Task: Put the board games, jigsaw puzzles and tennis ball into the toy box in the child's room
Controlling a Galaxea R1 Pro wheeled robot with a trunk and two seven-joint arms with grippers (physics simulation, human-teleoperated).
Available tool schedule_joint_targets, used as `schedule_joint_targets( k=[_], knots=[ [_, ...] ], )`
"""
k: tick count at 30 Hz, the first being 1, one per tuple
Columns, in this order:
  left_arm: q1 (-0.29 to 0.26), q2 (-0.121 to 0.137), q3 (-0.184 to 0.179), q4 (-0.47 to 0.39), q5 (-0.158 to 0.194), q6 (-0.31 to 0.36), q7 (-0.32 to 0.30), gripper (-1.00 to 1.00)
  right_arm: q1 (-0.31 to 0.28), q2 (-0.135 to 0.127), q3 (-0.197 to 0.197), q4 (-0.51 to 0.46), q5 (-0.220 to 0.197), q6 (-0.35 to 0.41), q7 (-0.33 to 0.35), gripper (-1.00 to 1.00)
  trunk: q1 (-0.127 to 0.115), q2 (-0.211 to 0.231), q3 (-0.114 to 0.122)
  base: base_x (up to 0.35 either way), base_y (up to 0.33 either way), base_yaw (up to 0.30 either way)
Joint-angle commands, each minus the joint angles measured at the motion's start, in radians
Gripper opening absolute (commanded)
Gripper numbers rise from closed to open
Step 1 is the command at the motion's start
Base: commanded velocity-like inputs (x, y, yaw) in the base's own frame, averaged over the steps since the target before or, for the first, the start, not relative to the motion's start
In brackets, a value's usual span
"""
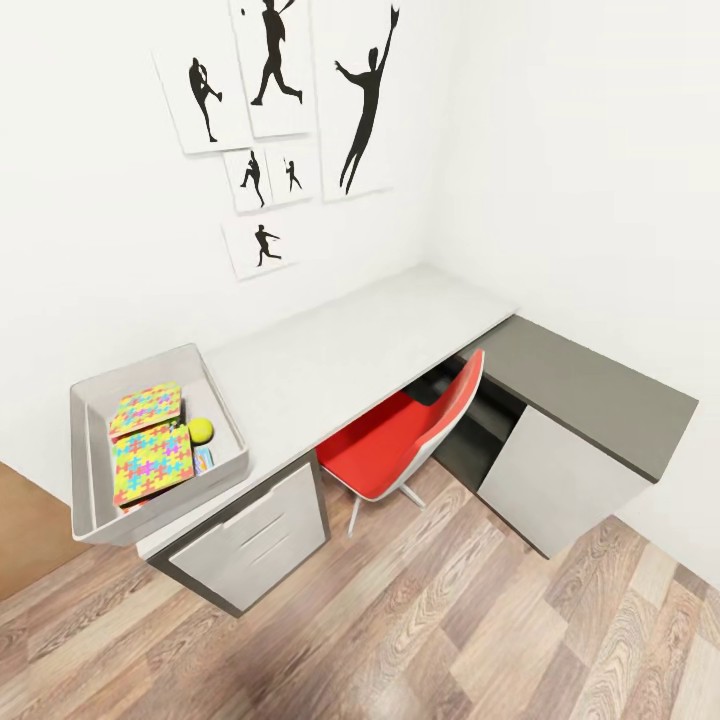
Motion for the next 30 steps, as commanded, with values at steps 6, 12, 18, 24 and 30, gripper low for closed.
schedule_joint_targets(
  k=[6, 12, 18, 24, 30],
  knots=[
    [0.0, -0.007, 0.004, 0.053, -0.004, -0.053, -0.003, 1.0, 0.002, -0.002, 0.002, 0.019, -0.008, -0.022, 0.004, 1.0, 0.001, -0.002, -0.002, 0.0, 0.0, 0.0],
    [0.0, -0.009, 0.003, 0.094, -0.008, -0.098, 0.0, 1.0, 0.003, -0.004, -0.002, 0.032, -0.011, -0.036, 0.006, 1.0, 0.001, -0.002, -0.001, 0.0, 0.0, -0.015],
    [0.0, -0.013, 0.002, 0.105, -0.009, -0.109, 0.005, 1.0, 0.003, -0.002, -0.002, 0.036, -0.009, -0.039, 0.006, 1.0, 0.001, -0.002, -0.001, 0.0, 0.0, -0.03],
    [0.001, -0.024, 0.001, 0.135, -0.036, -0.131, 0.007, 1.0, 0.003, -0.005, -0.005, 0.075, -0.012, -0.041, 0.006, 1.0, 0.001, -0.002, -0.001, 0.0, 0.0, -0.006],
    [0.001, -0.026, 0.002, 0.144, -0.039, -0.141, 0.008, 1.0, 0.003, -0.006, -0.006, 0.084, -0.012, -0.042, 0.006, 1.0, 0.001, -0.002, -0.001, 0.0, 0.0, -0.001]
  ],
)
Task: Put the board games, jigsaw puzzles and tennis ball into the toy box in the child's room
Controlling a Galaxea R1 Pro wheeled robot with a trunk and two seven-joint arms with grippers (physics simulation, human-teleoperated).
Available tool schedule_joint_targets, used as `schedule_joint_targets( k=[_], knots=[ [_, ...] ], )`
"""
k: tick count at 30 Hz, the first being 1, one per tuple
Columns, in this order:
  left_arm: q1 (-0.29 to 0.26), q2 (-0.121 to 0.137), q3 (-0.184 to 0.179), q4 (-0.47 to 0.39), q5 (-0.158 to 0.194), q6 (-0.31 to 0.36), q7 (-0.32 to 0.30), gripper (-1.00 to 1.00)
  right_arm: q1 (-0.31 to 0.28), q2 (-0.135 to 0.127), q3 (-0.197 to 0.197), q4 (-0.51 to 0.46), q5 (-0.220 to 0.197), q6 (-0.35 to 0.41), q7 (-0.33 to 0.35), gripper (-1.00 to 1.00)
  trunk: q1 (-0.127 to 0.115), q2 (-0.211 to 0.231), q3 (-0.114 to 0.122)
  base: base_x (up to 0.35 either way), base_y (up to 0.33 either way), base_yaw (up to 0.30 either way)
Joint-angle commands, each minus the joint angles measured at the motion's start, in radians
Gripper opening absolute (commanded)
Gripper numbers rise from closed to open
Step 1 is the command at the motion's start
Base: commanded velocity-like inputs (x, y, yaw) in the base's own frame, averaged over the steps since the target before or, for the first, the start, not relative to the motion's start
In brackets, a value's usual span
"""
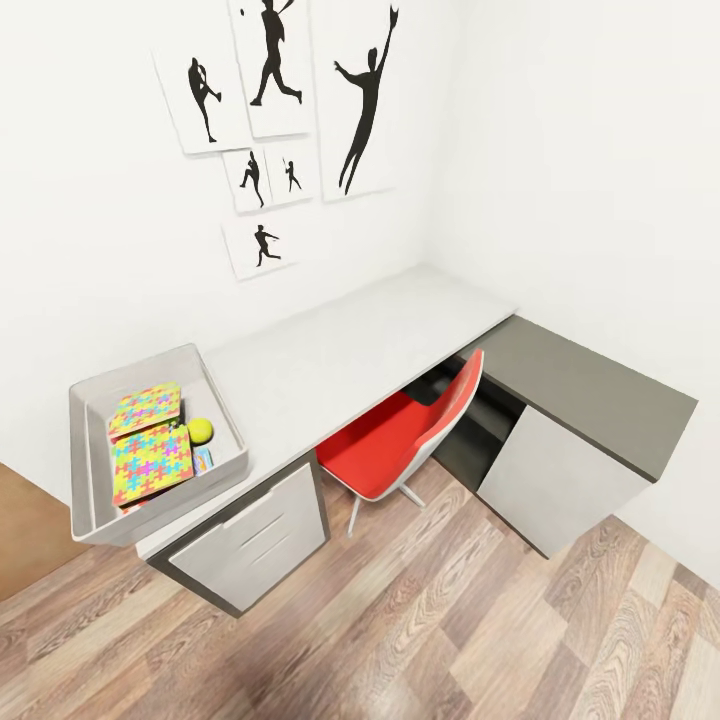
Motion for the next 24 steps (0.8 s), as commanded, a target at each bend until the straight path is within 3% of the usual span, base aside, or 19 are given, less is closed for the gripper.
schedule_joint_targets(
  k=[1, 12, 24],
  knots=[
    [0.0, -0.001, 0.006, -0.001, 0.006, 0.006, -0.004, 1.0, 0.0, -0.001, 0.003, -0.001, -0.005, 0.004, 0.001, 1.0, 0.0, -0.002, -0.002, 0.0, 0.0, 0.0],
    [0.0, -0.006, 0.008, 0.029, 0.008, 0.008, -0.003, 1.0, 0.0, 0.003, 0.004, 0.054, -0.005, 0.005, -0.006, 1.0, 0.0, -0.002, -0.002, 0.0, 0.0, 0.0],
    [0.0, -0.029, 0.008, 0.105, 0.009, 0.008, -0.003, 1.0, 0.006, 0.012, 0.012, 0.105, -0.001, 0.008, -0.01, 1.0, 0.0, -0.002, -0.002, 0.0, 0.0, 0.0]
  ],
)
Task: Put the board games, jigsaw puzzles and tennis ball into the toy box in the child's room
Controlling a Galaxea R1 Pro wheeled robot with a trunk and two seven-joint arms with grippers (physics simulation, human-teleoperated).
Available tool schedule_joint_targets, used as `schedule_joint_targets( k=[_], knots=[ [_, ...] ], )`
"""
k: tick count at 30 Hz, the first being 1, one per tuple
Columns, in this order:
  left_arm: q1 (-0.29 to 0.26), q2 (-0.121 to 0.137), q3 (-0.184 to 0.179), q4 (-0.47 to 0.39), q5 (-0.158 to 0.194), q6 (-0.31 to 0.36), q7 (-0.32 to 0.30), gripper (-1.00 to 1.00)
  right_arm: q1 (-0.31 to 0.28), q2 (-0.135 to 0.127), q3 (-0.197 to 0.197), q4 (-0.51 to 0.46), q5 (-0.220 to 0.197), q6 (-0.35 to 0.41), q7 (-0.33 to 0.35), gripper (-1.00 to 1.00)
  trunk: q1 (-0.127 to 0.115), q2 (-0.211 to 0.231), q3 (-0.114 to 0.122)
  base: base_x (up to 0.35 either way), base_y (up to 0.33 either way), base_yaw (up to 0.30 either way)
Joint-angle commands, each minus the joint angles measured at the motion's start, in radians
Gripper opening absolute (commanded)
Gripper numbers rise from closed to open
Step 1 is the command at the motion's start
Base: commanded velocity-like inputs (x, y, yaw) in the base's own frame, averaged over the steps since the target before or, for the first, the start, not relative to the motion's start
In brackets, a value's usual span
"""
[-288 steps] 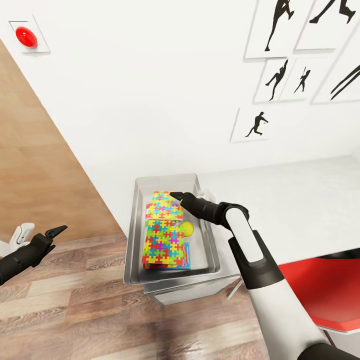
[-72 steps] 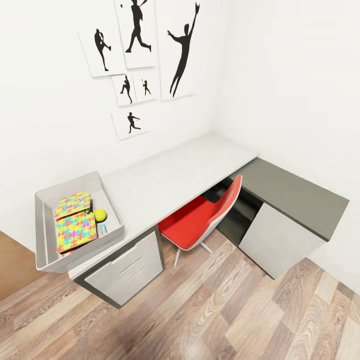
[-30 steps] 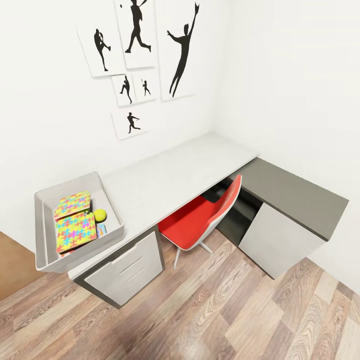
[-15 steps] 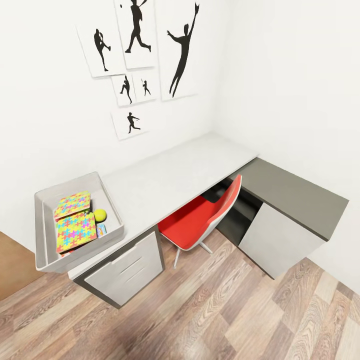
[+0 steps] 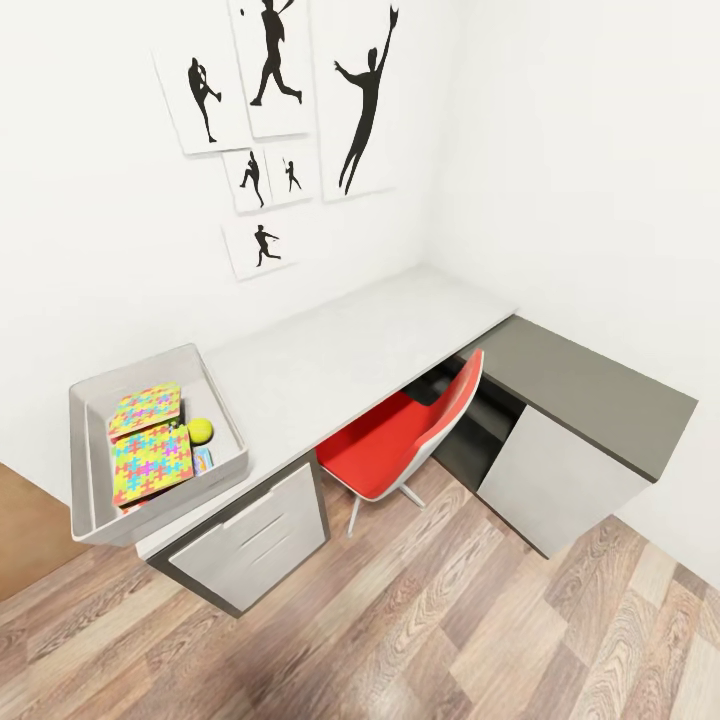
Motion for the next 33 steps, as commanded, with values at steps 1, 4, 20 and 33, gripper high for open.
schedule_joint_targets(
  k=[1, 4, 20, 33],
  knots=[
    [0.0, 0.0, 0.008, -0.001, 0.001, 0.006, -0.004, 1.0, 0.0, -0.001, 0.003, -0.002, -0.004, 0.004, 0.001, 1.0, 0.0, -0.002, -0.001, 0.0, 0.0, 0.0],
    [0.0, -0.004, 0.008, 0.006, 0.001, 0.006, -0.004, 1.0, 0.001, 0.005, 0.004, 0.002, -0.004, 0.003, 0.001, 1.0, 0.0, -0.002, -0.001, 0.0, 0.0, 0.0],
    [0.0, -0.007, 0.008, 0.013, 0.001, 0.006, -0.004, 1.0, 0.004, 0.023, 0.004, 0.005, -0.002, 0.004, 0.001, 1.0, 0.0, -0.002, -0.001, 0.0, 0.0, 0.0],
    [0.0, -0.007, 0.008, 0.013, 0.001, 0.006, -0.004, 1.0, 0.004, 0.024, 0.004, 0.005, -0.003, 0.004, 0.001, 1.0, 0.0, -0.002, -0.001, 0.0, 0.0, 0.0]
  ],
)
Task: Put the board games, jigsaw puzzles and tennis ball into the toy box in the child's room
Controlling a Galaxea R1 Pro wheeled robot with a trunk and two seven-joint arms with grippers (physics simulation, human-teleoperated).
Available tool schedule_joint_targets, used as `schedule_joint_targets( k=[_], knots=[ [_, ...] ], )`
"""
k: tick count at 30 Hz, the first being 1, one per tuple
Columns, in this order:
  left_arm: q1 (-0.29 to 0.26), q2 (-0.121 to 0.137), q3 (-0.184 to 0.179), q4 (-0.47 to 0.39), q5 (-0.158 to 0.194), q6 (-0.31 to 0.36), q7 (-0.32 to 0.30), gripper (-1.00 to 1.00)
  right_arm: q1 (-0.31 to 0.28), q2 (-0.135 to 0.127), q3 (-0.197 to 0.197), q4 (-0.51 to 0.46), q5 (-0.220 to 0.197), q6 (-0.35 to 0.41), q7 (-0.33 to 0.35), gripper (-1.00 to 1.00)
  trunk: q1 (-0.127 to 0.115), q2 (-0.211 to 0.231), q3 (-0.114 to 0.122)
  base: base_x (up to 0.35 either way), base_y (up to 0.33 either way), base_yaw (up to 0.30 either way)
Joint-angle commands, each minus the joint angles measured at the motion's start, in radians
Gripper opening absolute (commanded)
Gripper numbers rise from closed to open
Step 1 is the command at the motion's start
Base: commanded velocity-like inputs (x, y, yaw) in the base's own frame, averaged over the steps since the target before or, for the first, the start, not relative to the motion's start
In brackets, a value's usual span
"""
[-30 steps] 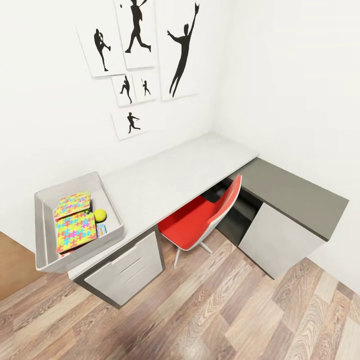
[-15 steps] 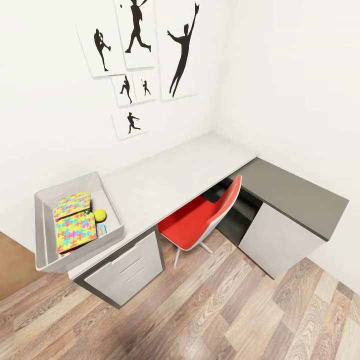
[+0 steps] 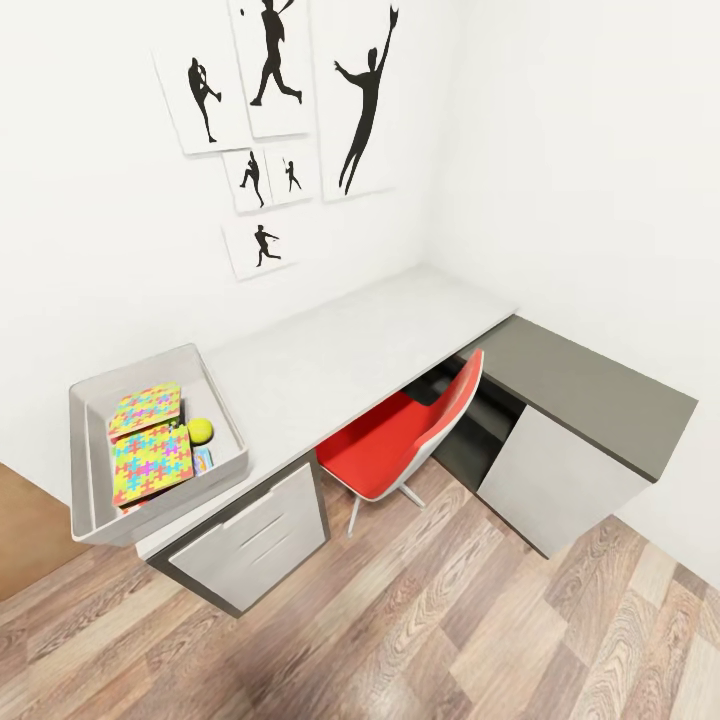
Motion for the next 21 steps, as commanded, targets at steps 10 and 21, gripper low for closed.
schedule_joint_targets(
  k=[10, 21],
  knots=[
    [0.0, 0.0, 0.008, -0.001, 0.0, 0.006, -0.004, 1.0, 0.0, -0.001, 0.003, -0.002, -0.004, 0.004, 0.001, 1.0, 0.0, -0.002, -0.001, 0.0, 0.0, 0.0],
    [0.0, 0.0, 0.008, -0.001, 0.0, 0.006, -0.004, 1.0, 0.0, -0.001, 0.003, -0.002, -0.004, 0.004, 0.001, 1.0, 0.0, -0.002, -0.001, 0.0, 0.0, 0.0]
  ],
)
